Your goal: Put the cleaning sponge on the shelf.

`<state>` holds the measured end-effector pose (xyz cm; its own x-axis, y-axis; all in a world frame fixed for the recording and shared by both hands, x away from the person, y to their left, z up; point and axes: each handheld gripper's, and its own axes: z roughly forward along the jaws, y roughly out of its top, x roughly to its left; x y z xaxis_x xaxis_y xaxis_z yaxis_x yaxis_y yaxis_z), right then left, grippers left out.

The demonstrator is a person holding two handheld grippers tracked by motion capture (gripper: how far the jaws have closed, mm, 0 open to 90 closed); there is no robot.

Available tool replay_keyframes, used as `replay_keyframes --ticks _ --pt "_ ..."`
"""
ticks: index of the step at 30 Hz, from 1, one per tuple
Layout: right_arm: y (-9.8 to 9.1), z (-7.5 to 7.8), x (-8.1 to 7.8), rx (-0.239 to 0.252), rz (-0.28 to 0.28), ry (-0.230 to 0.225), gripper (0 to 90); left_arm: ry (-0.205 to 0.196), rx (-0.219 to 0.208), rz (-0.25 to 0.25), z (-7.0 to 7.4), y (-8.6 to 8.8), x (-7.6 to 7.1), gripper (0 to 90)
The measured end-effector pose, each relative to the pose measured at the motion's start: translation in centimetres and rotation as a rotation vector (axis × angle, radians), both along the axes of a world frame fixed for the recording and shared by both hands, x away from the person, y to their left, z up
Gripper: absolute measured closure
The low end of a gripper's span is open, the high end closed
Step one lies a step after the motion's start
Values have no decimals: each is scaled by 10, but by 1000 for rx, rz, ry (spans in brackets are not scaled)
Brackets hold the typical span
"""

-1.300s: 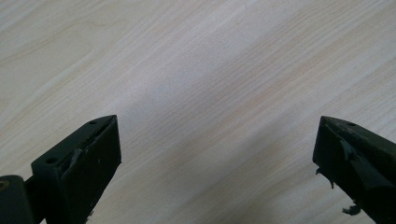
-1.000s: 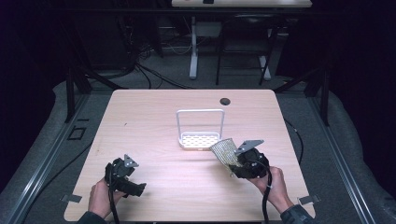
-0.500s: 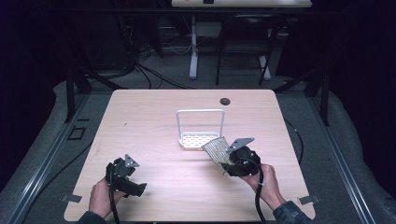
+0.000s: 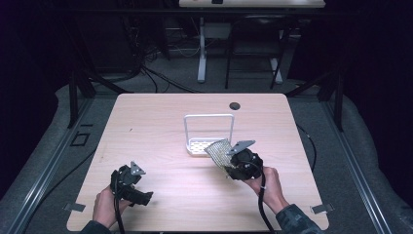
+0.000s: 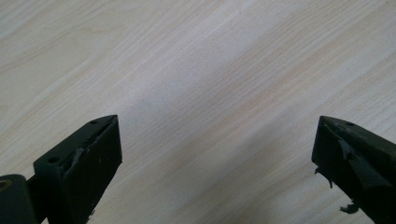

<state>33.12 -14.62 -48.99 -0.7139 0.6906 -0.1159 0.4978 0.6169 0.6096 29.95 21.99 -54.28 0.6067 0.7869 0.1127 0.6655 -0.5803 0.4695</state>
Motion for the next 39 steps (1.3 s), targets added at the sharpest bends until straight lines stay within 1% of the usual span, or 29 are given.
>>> replay_keyframes --ticks 13,19,26,28,34,39 --pt "16 -7 17 2 -2 2 539 2 2 -9 0 -2 1 15" --pt "23 -9 24 -6 -4 -7 538 3 -1 -9 -1 -3 1 16" --pt "29 -15 36 0 -24 -14 537 4 3 -13 -1 -4 2 16" --pt "31 -16 40 -9 -26 -27 537 6 4 -15 -1 -4 2 16" --pt "36 -20 51 -8 -41 -19 534 10 4 -15 -2 -4 2 17" --pt "41 -21 58 2 -49 -19 532 13 7 -20 -2 -4 3 17"
